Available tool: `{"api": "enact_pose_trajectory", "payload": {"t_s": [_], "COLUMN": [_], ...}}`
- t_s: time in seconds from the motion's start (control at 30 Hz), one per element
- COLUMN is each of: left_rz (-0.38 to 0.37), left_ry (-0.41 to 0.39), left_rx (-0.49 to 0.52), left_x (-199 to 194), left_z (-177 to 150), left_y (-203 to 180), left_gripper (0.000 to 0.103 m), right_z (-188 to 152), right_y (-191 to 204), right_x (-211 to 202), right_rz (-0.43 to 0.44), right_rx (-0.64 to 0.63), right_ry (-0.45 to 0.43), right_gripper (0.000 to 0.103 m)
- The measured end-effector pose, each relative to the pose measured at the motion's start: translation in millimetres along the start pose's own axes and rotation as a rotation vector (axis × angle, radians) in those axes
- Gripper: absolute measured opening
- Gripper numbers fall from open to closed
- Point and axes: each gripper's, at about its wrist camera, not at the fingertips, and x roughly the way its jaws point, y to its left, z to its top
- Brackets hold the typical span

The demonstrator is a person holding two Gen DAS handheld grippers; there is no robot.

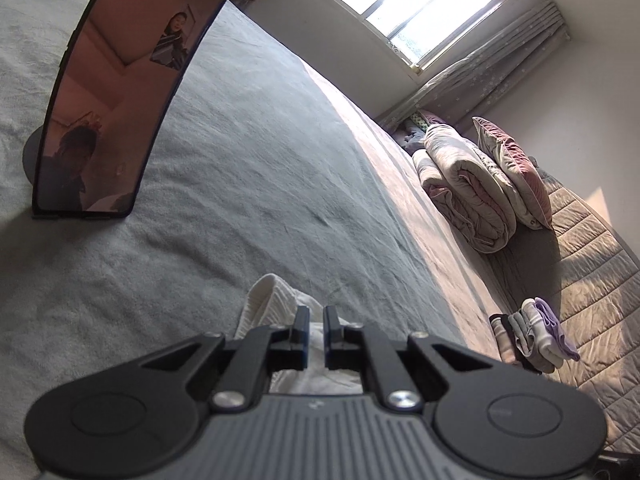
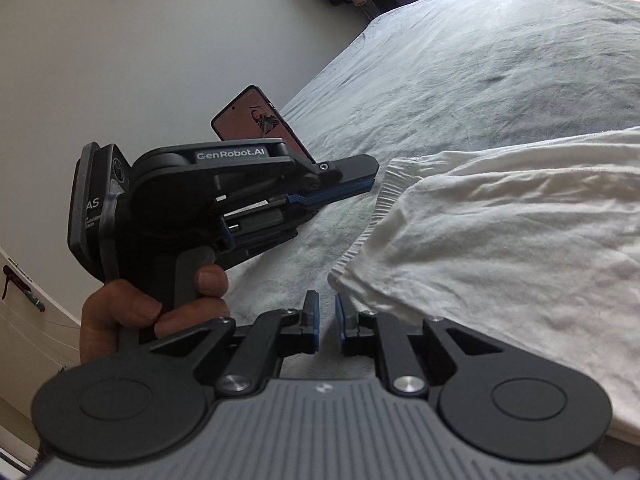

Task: Fold clothes
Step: 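Lift the held fabric with both grippers and lay it folded on the bed, then open both grippers and smooth the folded white pants flat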

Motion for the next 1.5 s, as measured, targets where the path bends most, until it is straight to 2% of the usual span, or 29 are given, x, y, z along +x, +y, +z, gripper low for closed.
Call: {"api": "enact_pose_trajectory", "payload": {"t_s": [0.2, 0.27, 0.3, 0.4, 0.5, 0.57, 0.63, 0.77, 0.9, 0.97, 1.0, 1.07, 1.1, 1.17, 1.33, 1.4, 1.5], "left_rz": [-0.106, -0.073, -0.046, 0.025, 0.064, 0.131, 0.171, 0.134, 0.057, 0.038, 0.052, 0.13, 0.144, 0.134, 0.17, 0.168, 0.167], "left_ry": [0.075, 0.086, 0.09, 0.075, 0.0, -0.075, -0.109, -0.123, -0.082, -0.038, -0.019, 0.001, -0.003, -0.015, -0.03, -0.034, -0.075], "left_rx": [0.114, 0.13, 0.127, 0.101, 0.057, 0.056, 0.059, 0.124, 0.264, 0.333, 0.362, 0.398, 0.399, 0.374, 0.285, 0.245, 0.285], "left_x": [19, 31, 37, 45, 40, 30, 22, 5, 2, 8, 12, 18, 18, 12, -2, -6, -9], "left_z": [-22, -27, -30, -34, -32, -31, -28, -32, -48, -58, -62, -67, -69, -68, -59, -55, -53], "left_y": [-20, -22, -20, -12, -7, -6, -5, -15, -36, -44, -46, -42, -37, -28, -12, -13, -30], "left_gripper": [0.006, 0.006, 0.006, 0.005, 0.005, 0.007, 0.007, 0.015, 0.022, 0.024, 0.027, 0.027, 0.023, 0.023, 0.014, 0.014, 0.026], "right_z": [-6, -8, -10, -15, -21, -26, -31, -43, -50, -54, -56, -59, -62, -66, -61, -59, -51], "right_y": [-19, -26, -29, -38, -45, -53, -65, -88, -95, -94, -94, -95, -97, -104, -115, -116, -112], "right_x": [-35, -49, -56, -77, -100, -117, -136, -175, -188, -183, -180, -175, -173, -173, -184, -189, -193], "right_rz": [-0.113, -0.147, -0.165, -0.226, -0.335, -0.414, -0.475, -0.531, -0.617, -0.633, -0.636, -0.637, -0.64, -0.64, -0.614, -0.602, -0.611], "right_rx": [0.027, 0.044, 0.049, 0.032, -0.021, -0.036, -0.022, 0.039, -0.013, -0.07, -0.095, -0.136, -0.153, -0.174, -0.128, -0.11, -0.106], "right_ry": [-0.06, -0.087, -0.102, -0.133, -0.174, -0.212, -0.251, -0.319, -0.36, -0.356, -0.346, -0.321, -0.31, -0.298, -0.284, -0.29, -0.298], "right_gripper": [0.018, 0.028, 0.038, 0.04, 0.04, 0.04, 0.043, 0.043, 0.043, 0.043, 0.043, 0.043, 0.044, 0.044, 0.045, 0.044, 0.044]}}
